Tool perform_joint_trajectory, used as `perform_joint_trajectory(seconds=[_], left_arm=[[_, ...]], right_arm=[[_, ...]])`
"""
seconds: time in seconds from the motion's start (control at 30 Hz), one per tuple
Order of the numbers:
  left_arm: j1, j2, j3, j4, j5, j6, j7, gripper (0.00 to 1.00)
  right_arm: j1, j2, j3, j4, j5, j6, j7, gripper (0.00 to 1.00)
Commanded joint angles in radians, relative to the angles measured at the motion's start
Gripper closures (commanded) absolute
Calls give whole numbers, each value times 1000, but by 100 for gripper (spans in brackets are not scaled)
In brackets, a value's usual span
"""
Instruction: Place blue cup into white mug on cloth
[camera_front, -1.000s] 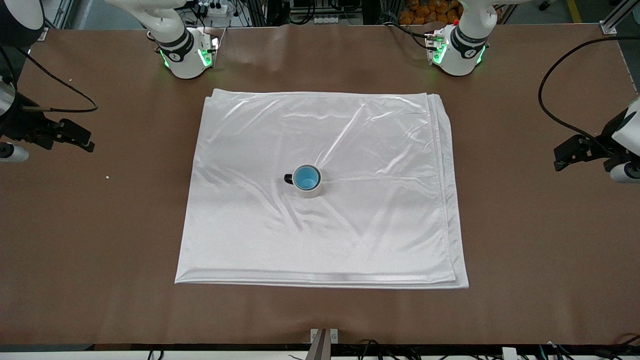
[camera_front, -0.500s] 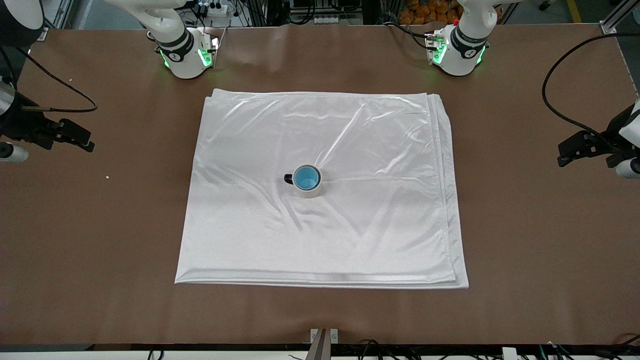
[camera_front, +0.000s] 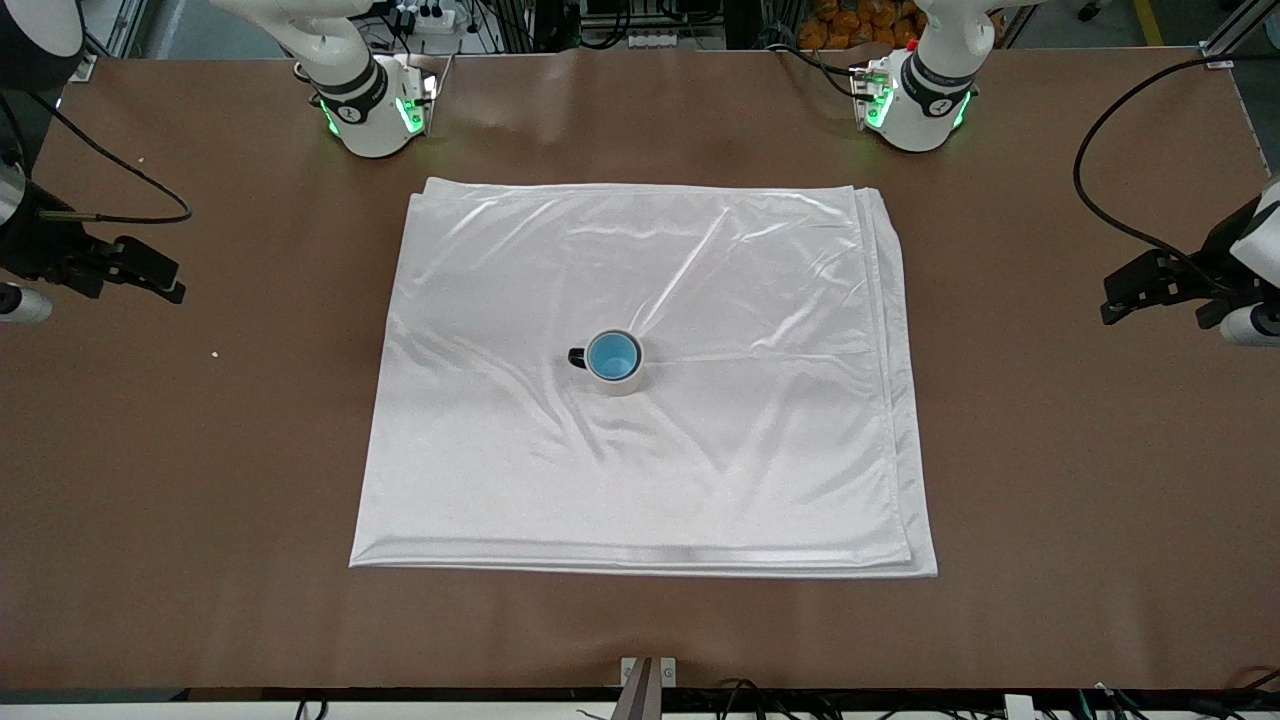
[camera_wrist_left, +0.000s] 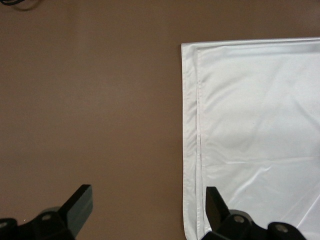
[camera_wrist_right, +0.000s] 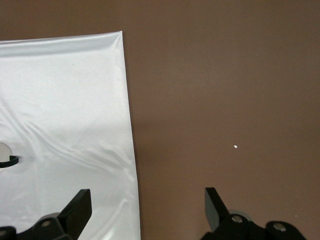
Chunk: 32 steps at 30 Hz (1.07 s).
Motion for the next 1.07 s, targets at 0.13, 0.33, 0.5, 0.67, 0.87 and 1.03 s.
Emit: perform_joint_trajectory(seconds=[0.13,0.33,0.5,0.67,0.87,1.03], left_arm=[[10,-38,-11,-17,-26,-8,22,0],[9,-45,-11,-17,-34,-9,19,0],[10,-51,-11,-16,-35,-11,19,0],[9,-51,-13,-14,-34,-19,17,0],[10,-50,-26,-16,-34,-19,17,0],[10,-50,-26,-16,-34,-19,16,0]], right_arm=[[0,-14,-3,4,-4,-6,12,0],[0,-14,-4,4,-4,-6,12,0],[0,-14,-4,4,-4,-6,12,0],[0,-14,-4,4,-4,-6,12,0],[0,-14,-4,4,-4,-6,12,0],[0,-14,-4,4,-4,-6,12,0]])
